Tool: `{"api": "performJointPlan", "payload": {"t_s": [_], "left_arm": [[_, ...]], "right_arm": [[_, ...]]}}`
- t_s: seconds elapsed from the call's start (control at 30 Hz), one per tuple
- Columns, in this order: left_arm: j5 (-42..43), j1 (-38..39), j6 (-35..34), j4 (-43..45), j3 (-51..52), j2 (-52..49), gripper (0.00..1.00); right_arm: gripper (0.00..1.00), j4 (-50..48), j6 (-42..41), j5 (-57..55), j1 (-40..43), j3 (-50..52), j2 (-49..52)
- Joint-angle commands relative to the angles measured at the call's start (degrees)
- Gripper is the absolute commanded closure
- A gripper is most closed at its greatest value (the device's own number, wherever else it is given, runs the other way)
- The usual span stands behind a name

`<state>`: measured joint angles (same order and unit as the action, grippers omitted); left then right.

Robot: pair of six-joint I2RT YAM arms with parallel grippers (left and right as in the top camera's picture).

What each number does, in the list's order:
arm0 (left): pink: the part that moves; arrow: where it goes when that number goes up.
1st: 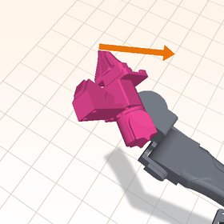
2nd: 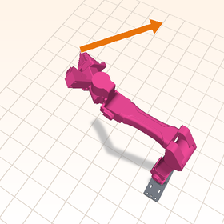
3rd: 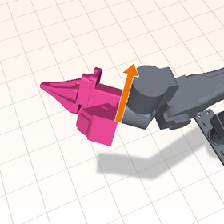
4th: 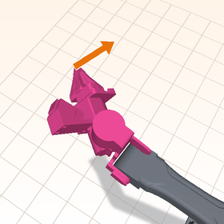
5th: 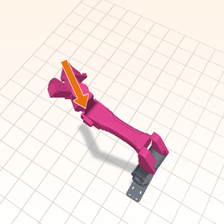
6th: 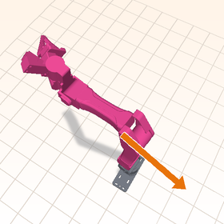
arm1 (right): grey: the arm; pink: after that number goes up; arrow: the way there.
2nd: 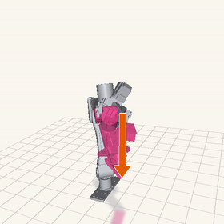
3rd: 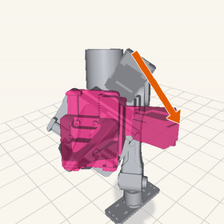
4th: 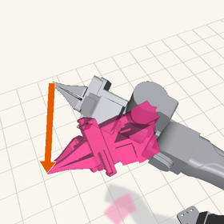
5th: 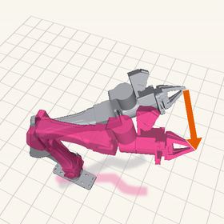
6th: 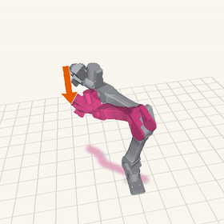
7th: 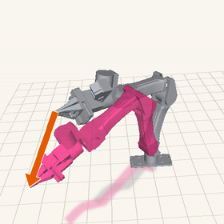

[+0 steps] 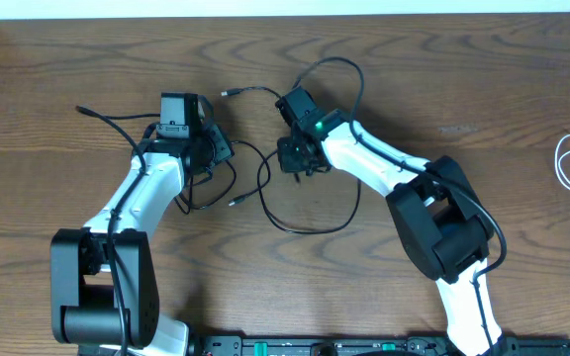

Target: Untangle cables

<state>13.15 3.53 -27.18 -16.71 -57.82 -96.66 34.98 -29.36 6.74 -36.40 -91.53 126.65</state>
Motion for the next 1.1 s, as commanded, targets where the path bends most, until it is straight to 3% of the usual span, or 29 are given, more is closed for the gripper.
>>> {"api": "performJointPlan", "payload": {"t_s": [0.0,0.7,0.77,0.93,0.97,1.07], "left_arm": [[-0.76,-0.09,-0.09,-0.35,-0.57,0.22,0.55],[-0.76,-0.09,-0.09,-0.35,-0.57,0.22,0.55],[-0.76,-0.09,-0.09,-0.35,-0.57,0.22,0.55],[-0.76,-0.09,-0.09,-0.35,-0.57,0.24,0.55],[-0.76,-0.09,-0.09,-0.35,-0.57,0.22,0.55],[-0.76,-0.09,-0.09,-0.35,-0.57,0.22,0.55]], "right_arm": [[0.99,2.12,-0.63,-5.51,-0.15,1.31,-0.28],[0.94,20.48,-1.70,-5.97,3.85,1.27,-0.31],[0.85,20.31,-1.68,-4.22,3.85,1.27,-0.31],[0.76,20.28,-1.73,3.85,3.67,1.27,-0.31],[0.70,20.28,-1.73,5.09,3.56,1.27,-0.31],[0.78,20.33,-1.64,5.14,3.08,1.27,-0.31]]}}
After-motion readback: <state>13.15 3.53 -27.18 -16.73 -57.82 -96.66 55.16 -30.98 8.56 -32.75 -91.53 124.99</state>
